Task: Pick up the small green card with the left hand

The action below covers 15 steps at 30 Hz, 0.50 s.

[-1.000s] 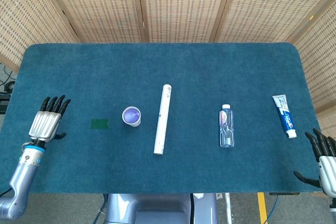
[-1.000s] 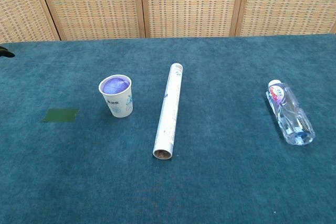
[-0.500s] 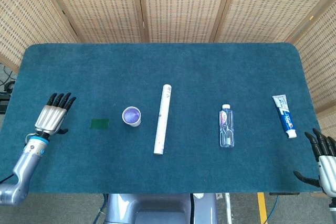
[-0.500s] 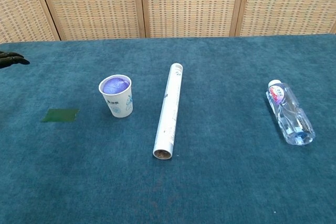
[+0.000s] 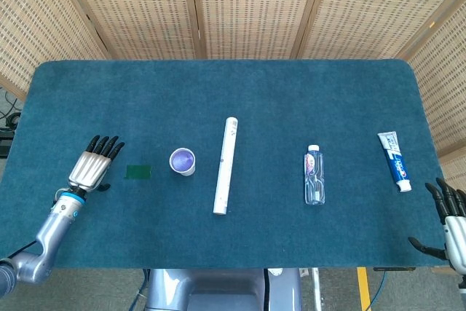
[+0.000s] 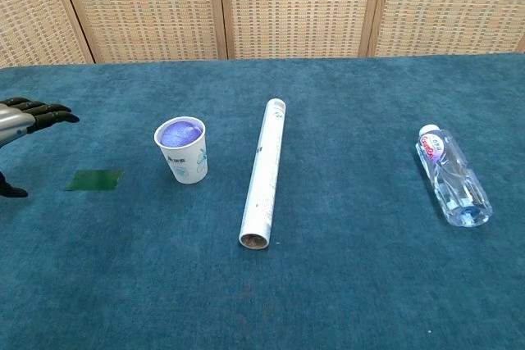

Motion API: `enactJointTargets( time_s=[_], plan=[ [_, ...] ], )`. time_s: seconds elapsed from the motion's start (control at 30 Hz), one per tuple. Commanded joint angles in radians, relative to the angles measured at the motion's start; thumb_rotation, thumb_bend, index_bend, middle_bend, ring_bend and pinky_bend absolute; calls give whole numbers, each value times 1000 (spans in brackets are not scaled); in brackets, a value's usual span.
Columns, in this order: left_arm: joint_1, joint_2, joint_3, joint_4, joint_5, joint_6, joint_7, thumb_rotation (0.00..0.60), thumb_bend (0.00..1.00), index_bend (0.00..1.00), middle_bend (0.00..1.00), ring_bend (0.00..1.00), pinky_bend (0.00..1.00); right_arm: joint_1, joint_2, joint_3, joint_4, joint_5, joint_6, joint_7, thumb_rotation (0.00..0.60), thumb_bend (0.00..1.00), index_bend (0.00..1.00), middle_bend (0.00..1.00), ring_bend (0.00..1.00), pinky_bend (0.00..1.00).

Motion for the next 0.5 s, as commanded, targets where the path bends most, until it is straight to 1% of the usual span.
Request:
enactJointTargets(
  time_s=[0.03,0.1,0.17,0.23,0.5],
  plan=[
    [-7,-9,1,8,3,-2,8,600,141,0,0,0,0,-2,1,0,1,-2,3,6,600,145,0,0,0,0],
    [-12,-14,0,13,2,-6,14,600,151,0,0,0,0,-2,1,0,2,-3,5,8,600,144,0,0,0,0],
    [-17,-20,-1,17,0,-10,19,600,190,0,0,0,0,-2,1,1,3,-3,5,11,600,144,0,0,0,0],
    [-22,-25,-3,21,0,-11,23,600,206,0,0,0,0,-2,1,1,5,-2,5,13,600,144,0,0,0,0],
    [-37,-43,-7,38,-12,-25,44,600,206,0,0,0,0,-2,2,2,9,-2,5,23,600,145,0,0,0,0]
  ],
)
